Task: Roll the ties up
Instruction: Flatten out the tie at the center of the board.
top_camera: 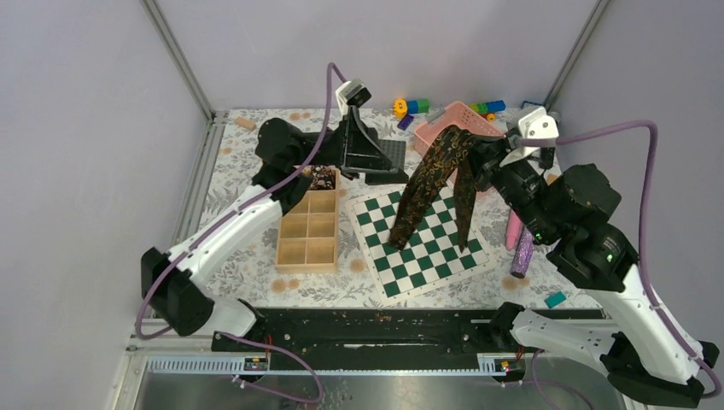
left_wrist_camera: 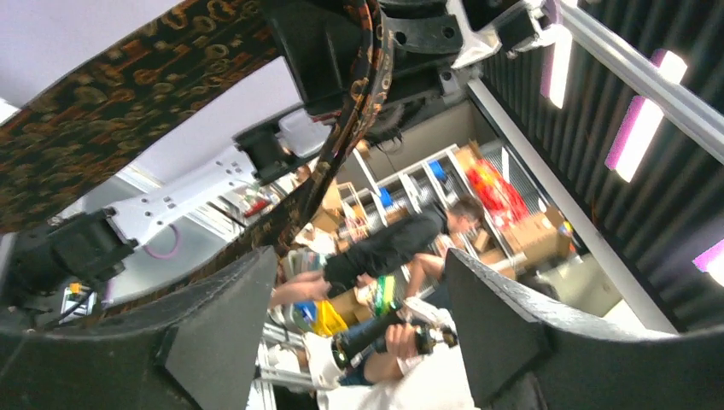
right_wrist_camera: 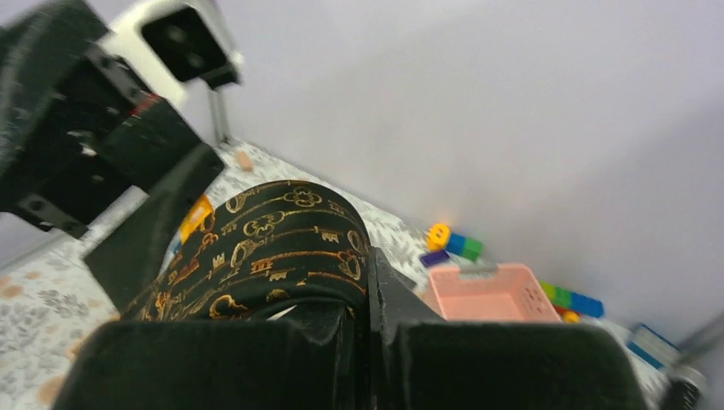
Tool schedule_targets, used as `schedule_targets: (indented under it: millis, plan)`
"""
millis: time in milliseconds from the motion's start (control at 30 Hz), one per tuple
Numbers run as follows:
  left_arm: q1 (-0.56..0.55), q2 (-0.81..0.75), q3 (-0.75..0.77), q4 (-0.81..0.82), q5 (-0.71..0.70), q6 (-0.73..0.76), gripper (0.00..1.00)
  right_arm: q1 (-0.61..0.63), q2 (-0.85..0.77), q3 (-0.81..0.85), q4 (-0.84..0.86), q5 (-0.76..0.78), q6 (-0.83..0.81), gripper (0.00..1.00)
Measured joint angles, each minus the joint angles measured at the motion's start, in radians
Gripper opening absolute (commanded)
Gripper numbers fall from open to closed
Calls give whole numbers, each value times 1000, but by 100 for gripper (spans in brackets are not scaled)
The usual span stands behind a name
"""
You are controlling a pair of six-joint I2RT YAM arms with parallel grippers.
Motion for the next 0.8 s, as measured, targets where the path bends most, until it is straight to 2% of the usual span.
schedule_targets:
  millis: [33,167,233,333,433,533,667,800]
  plan:
    - [6,-19,2,-67,-11,66,79,0,15,31,-35,24,-6,0]
    - [10,-108,74,-558,-175,467,83,0,120,167,-200,169,-9,0]
    - [-9,-153,112,-761,-343,668,85,0,198,238,-282,251,-3,0]
    - [-56,-256,89,-940,-618,880,86,0,331,354,-426,367,19,0]
    - [-146,-336,45,-1011,-876,1028,86,0,461,451,-575,438,55,0]
    - [-262,-351,3,-1023,-1096,1151,87,0,558,536,-721,472,98,0]
    - [-390,-293,-43,-999,-1338,1283,87,0,593,594,-836,467,146,0]
    - [-460,-212,-79,-937,-1527,1413,87,0,593,644,-904,438,181,0]
